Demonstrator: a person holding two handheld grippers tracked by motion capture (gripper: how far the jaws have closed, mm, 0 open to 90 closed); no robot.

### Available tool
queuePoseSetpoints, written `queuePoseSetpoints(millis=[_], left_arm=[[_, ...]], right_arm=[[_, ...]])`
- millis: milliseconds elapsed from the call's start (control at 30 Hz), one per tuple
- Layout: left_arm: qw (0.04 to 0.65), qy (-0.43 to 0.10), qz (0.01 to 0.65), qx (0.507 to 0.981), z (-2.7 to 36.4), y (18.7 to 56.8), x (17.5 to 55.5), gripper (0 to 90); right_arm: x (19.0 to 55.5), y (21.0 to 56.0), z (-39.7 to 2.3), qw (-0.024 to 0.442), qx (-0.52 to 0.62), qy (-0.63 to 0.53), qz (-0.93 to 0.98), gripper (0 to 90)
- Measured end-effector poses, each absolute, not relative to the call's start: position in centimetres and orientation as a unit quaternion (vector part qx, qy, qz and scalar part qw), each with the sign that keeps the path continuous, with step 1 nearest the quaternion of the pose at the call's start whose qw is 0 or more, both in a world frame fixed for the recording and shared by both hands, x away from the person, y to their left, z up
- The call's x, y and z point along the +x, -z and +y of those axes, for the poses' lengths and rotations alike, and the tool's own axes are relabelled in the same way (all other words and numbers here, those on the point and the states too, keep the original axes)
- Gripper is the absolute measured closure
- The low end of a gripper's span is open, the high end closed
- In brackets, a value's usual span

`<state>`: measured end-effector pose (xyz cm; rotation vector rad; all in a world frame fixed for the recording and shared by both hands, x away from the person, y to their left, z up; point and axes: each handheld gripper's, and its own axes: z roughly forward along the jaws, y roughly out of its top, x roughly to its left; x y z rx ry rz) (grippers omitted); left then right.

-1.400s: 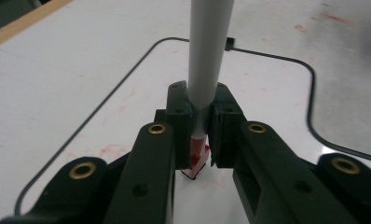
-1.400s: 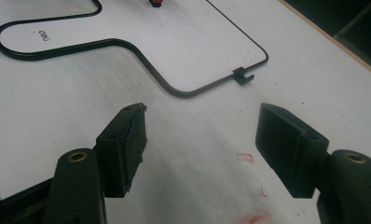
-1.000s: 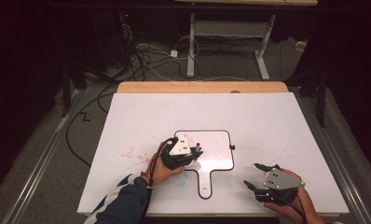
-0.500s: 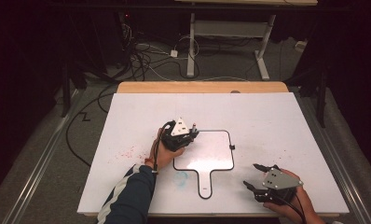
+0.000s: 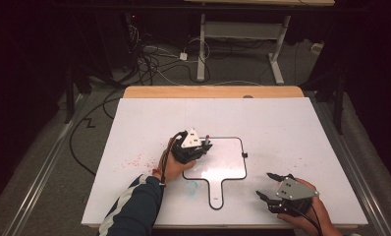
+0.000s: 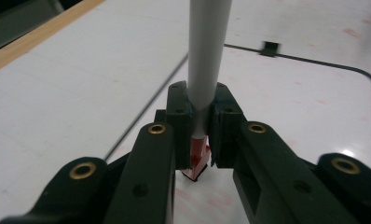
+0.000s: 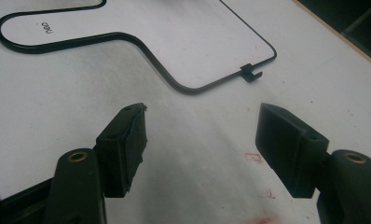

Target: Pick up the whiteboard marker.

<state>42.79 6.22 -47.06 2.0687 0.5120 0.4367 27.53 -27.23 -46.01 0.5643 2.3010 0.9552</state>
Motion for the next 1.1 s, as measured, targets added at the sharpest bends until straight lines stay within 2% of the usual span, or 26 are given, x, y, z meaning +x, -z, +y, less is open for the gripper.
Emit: queuePoseSetpoints(millis=[267,433,600,633,700,733,867,1100], left_arm=[[0.449,-0.208,0.241,0.835,6.8,47.0,45.2,78.7],[0.455,-0.197,0.257,0.830,7.4,47.1,45.4,78.7],[0.477,-0.158,0.215,0.838,6.7,47.2,43.8,78.7],[0.486,-0.165,0.188,0.837,6.4,47.3,43.5,78.7],[0.480,-0.164,0.199,0.839,6.6,47.3,43.2,78.7],[0.486,-0.171,0.184,0.837,6.6,47.3,43.7,78.7],[0.472,-0.187,0.231,0.830,7.4,47.4,44.6,78.7],[0.461,-0.201,0.260,0.824,8.5,47.3,45.9,78.7]], right_arm=[[27.6,46.1,-27.2,0.285,0.208,-0.357,0.865,34.5],[27.5,46.1,-27.3,0.286,0.209,-0.357,0.865,34.5],[27.4,46.0,-27.4,0.288,0.212,-0.359,0.862,34.5],[27.4,46.0,-27.4,0.289,0.212,-0.359,0.862,34.5],[27.4,46.0,-27.4,0.289,0.212,-0.359,0.861,34.5],[27.4,46.0,-27.4,0.288,0.213,-0.360,0.862,34.5],[27.4,46.0,-27.1,0.287,0.210,-0.358,0.863,34.5],[27.6,46.1,-27.2,0.285,0.206,-0.357,0.865,34.5]])
